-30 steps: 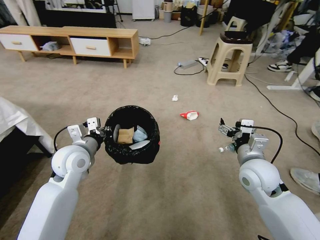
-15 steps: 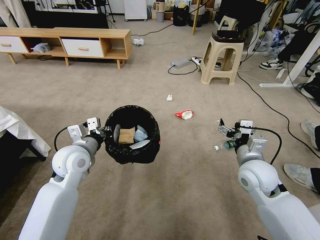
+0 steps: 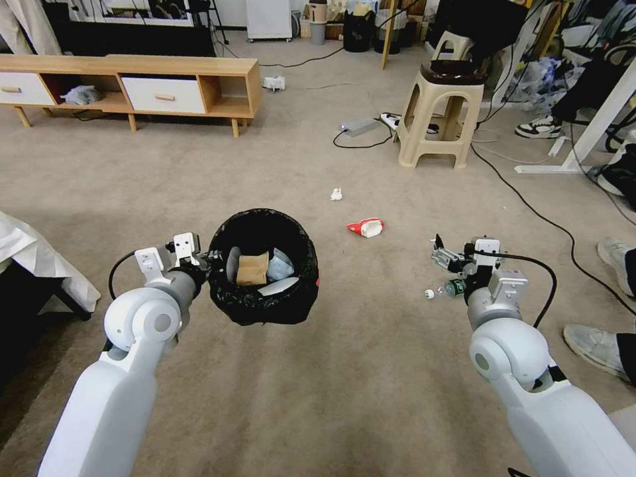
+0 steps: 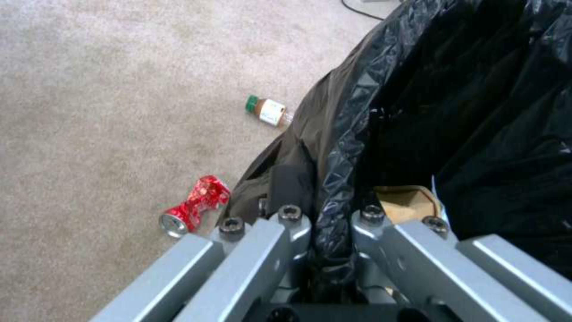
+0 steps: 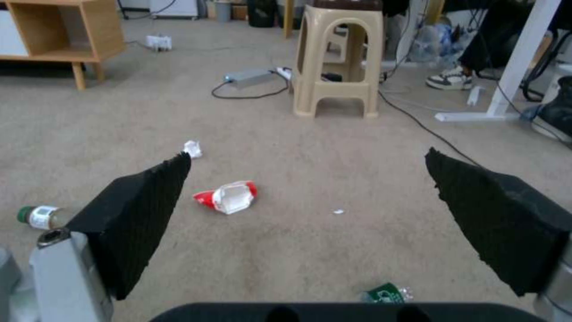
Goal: Pick up the trash bin and place the garbage on the floor into it.
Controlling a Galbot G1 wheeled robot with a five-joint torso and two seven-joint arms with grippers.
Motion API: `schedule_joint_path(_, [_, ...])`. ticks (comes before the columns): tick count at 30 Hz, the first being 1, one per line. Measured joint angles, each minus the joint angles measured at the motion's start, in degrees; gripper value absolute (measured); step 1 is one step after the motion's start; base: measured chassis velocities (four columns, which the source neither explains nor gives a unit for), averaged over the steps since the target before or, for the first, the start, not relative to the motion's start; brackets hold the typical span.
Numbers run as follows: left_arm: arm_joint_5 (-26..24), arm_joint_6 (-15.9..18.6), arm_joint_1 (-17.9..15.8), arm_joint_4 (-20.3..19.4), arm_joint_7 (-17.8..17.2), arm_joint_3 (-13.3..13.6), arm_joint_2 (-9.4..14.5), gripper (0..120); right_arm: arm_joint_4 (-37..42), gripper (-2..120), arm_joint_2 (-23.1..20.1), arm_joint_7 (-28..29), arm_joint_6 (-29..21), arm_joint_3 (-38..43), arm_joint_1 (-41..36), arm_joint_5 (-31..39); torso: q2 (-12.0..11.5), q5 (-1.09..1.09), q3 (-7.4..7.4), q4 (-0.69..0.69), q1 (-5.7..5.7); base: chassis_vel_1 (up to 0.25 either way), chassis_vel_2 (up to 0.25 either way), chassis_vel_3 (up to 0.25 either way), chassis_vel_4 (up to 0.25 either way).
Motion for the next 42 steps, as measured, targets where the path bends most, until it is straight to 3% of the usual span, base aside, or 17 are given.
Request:
schedule_joint_path(8, [-0.8, 0.1, -0.5, -0.2, -0.4, -0.6, 0.4, 1, -0.4, 100, -0.2, 0.2, 0.4, -0.5, 0.9, 0.3, 0.0, 0.00, -0.01, 0.00, 0.00, -0.016, 0.023, 0.025, -0.023])
schedule_joint_path(21, [-0.8, 0.2, -0.1, -0.7, -0.8, -0.6, 0.3, 1, -0.4, 100, -0.8, -0.5, 2.8, -0.2, 0.3, -1.3, 0.0, -0.01, 0.02, 0.00, 0.01, -0.155, 0.142, 0.119, -0.136])
schedule_joint_path(42, [-0.8, 0.3, 0.2, -1.0, -0.8, -0.7, 0.2, 1, -0.9, 100, -0.7, -2.6, 6.1, -1.0, 1.0, -0.6, 0.0, -0.01, -0.01, 0.00, 0.00, -0.021, 0.010, 0.012, -0.014])
